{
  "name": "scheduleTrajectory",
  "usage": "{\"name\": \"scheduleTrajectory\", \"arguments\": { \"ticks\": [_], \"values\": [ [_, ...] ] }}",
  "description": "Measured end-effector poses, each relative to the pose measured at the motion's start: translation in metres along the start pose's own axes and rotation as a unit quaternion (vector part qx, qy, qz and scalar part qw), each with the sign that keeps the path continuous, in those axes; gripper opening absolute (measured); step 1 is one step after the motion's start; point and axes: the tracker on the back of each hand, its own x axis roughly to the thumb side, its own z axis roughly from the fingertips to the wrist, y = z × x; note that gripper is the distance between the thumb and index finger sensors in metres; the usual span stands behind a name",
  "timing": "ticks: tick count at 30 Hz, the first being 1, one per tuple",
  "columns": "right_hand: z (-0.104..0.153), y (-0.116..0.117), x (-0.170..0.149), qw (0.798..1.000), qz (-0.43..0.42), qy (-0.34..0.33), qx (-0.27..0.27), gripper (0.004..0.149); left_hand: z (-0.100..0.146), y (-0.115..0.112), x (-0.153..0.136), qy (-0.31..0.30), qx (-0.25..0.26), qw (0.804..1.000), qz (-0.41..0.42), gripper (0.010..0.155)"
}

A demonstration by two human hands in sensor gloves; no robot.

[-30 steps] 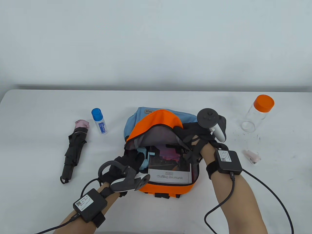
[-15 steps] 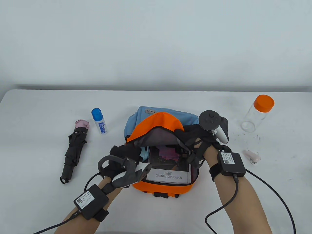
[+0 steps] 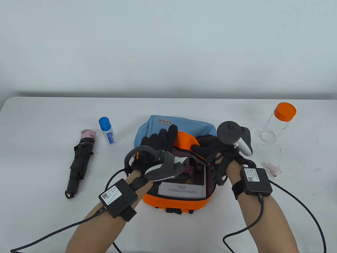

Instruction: Pack school bag

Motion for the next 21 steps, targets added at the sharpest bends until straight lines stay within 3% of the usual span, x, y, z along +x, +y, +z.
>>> {"name": "scheduleTrajectory", "arguments": {
  "ticks": [2,5,6,8,11,12,16,17,19,20,21],
  "values": [
    [0.006,-0.008,-0.015,1.000,-0.004,0.023,0.005,0.082,0.003,-0.003,0.001,-0.020,-0.038,0.993,0.108,0.076],
    [0.016,-0.016,-0.045,0.991,-0.012,0.130,-0.021,0.075,0.016,0.004,0.004,-0.041,-0.007,0.993,0.114,0.069],
    [0.021,-0.017,-0.062,0.982,0.023,0.186,-0.015,0.069,0.022,0.006,0.006,-0.060,0.003,0.992,0.114,0.066],
    [0.025,-0.015,-0.077,0.970,0.083,0.227,0.013,0.066,0.032,0.005,0.012,-0.094,-0.006,0.987,0.129,0.060],
    [0.029,0.001,-0.099,0.944,0.150,0.284,0.078,0.066,0.044,-0.006,0.027,-0.160,-0.066,0.972,0.157,0.050],
    [0.029,0.009,-0.103,0.944,0.142,0.283,0.091,0.067,0.048,-0.012,0.034,-0.177,-0.098,0.967,0.155,0.048],
    [0.027,0.030,-0.109,0.944,0.091,0.299,0.101,0.071,0.053,-0.036,0.047,-0.203,-0.126,0.958,0.158,0.049],
    [0.026,0.033,-0.110,0.947,0.091,0.293,0.097,0.070,0.053,-0.040,0.049,-0.197,-0.137,0.957,0.164,0.055],
    [0.025,0.038,-0.110,0.951,0.092,0.283,0.086,0.070,0.054,-0.051,0.054,-0.185,-0.182,0.952,0.163,0.081],
    [0.024,0.041,-0.111,0.952,0.074,0.284,0.082,0.070,0.055,-0.055,0.057,-0.181,-0.184,0.955,0.145,0.084],
    [0.025,0.042,-0.113,0.952,0.056,0.292,0.070,0.070,0.054,-0.056,0.061,-0.177,-0.146,0.966,0.122,0.084]
  ]
}}
